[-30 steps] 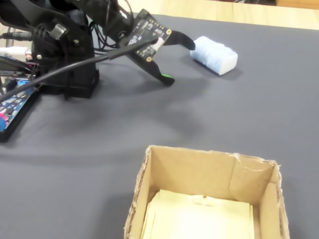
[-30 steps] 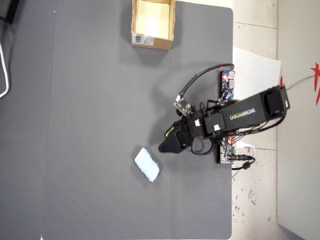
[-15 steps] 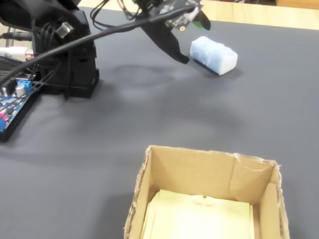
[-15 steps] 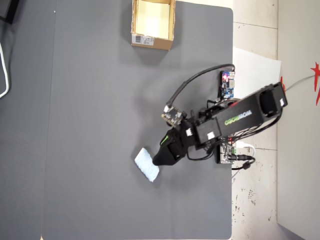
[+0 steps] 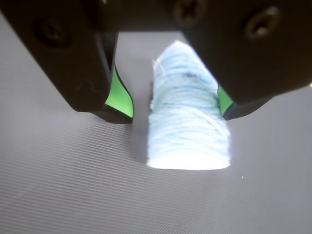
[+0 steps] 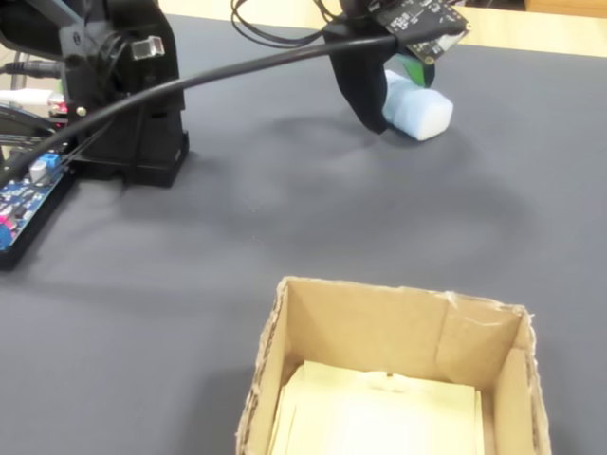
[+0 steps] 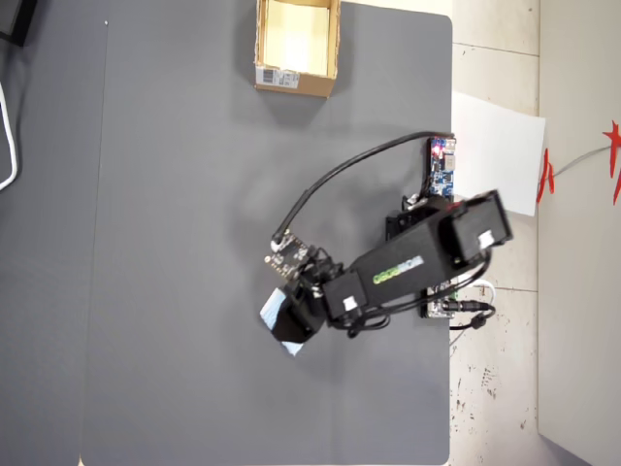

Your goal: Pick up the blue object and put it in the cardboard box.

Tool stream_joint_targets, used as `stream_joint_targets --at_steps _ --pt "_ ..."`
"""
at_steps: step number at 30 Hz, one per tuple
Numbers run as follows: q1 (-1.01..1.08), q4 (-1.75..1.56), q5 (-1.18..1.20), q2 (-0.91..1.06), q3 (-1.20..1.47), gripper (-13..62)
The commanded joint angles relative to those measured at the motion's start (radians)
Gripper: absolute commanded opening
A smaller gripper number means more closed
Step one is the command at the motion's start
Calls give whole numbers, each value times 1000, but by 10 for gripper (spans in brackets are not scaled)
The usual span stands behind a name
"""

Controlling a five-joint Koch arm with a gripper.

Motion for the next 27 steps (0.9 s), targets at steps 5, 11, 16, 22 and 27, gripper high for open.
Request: stream_joint_targets --at_steps 5,11,16,22,27 --pt "-17 3 78 -48 -41 337" --pt "-15 6 74 -63 -21 275" --pt "-8 -14 8 -40 -6 98" --pt "3 -84 -18 35 51 76" --pt "43 -278 -66 155 150 76"
